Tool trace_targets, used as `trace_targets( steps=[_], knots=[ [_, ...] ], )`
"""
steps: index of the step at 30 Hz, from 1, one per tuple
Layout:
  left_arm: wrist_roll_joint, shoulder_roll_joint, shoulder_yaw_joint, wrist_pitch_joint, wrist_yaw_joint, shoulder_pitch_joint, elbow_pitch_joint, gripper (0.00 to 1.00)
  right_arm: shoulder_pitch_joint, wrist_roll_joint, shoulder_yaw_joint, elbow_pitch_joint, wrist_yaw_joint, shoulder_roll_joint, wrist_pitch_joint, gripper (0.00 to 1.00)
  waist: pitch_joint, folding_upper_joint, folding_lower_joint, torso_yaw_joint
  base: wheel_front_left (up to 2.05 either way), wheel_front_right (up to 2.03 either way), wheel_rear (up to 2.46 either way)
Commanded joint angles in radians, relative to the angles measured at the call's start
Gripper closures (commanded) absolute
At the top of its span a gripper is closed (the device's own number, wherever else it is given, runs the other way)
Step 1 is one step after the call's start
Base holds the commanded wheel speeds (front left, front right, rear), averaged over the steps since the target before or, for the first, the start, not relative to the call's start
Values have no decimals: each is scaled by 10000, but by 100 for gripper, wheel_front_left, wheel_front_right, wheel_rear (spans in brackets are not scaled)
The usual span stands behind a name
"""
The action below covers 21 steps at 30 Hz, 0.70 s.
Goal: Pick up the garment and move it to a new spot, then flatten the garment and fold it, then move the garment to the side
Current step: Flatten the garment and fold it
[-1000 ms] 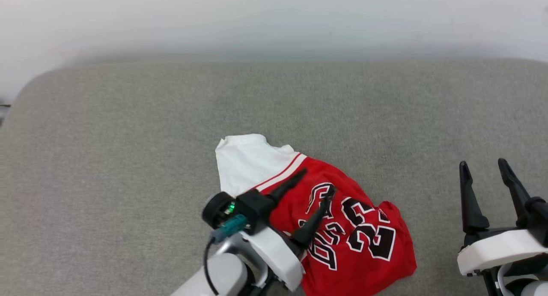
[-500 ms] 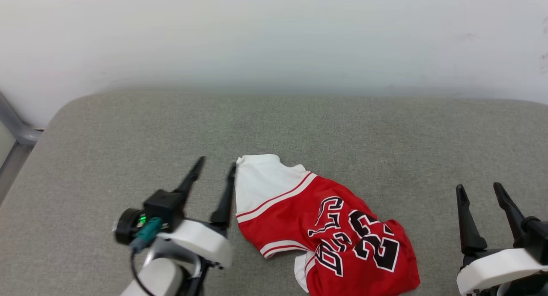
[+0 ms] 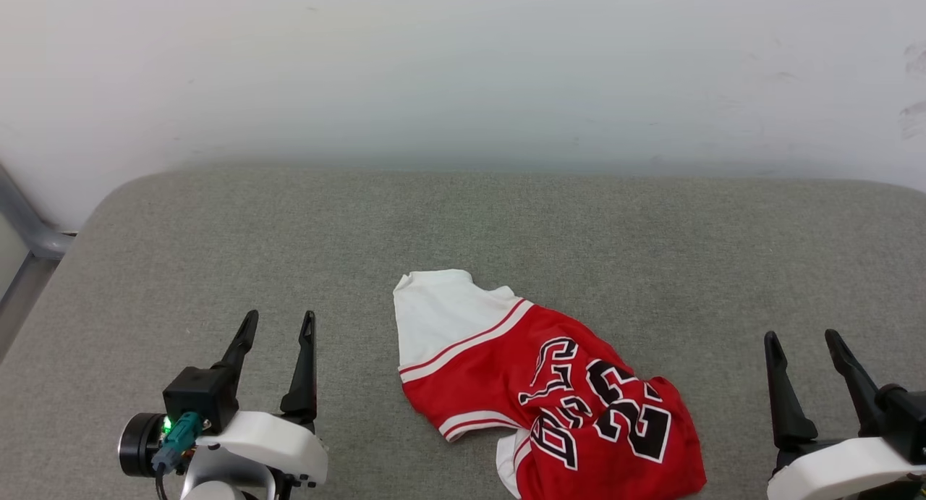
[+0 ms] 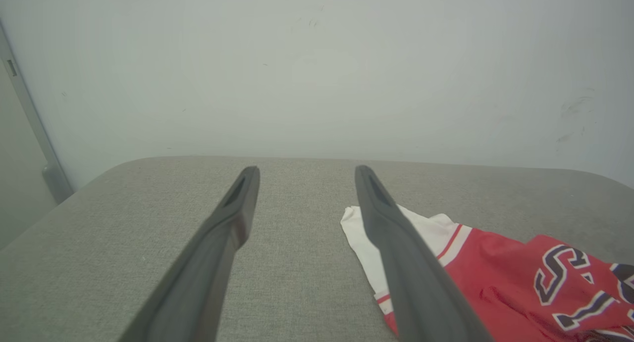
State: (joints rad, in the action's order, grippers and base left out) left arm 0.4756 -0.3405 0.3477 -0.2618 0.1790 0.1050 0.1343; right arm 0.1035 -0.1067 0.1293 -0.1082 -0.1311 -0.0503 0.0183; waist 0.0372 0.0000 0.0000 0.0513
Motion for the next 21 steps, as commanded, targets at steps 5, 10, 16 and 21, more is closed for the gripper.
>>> trace_targets(
  steps=[5, 10, 16, 21],
  knots=[
    [-158, 50, -96, -35, -156, -106, -15, 0, 81, 77, -71, 23, 7, 2, -38, 0, -25, 0, 0, 76, 0, 0, 0],
    [-212, 91, -108, -36, -278, -11, 27, 0, 83, 583, -444, -126, 8, 2, -491, 0, -86, 0, 0, 161, 0, 0, 0],
    [-346, 199, -123, -36, -428, 166, 5, 0, 296, 741, -1504, -420, 7, -215, -2201, 0, -208, 0, 0, 413, 0, 0, 0],
    [-471, 336, -93, -36, -507, 177, -118, 0, 685, -411, -2513, -453, 8, -947, -5048, 0, -371, 0, 0, 666, 0, 0, 0]
  ],
)
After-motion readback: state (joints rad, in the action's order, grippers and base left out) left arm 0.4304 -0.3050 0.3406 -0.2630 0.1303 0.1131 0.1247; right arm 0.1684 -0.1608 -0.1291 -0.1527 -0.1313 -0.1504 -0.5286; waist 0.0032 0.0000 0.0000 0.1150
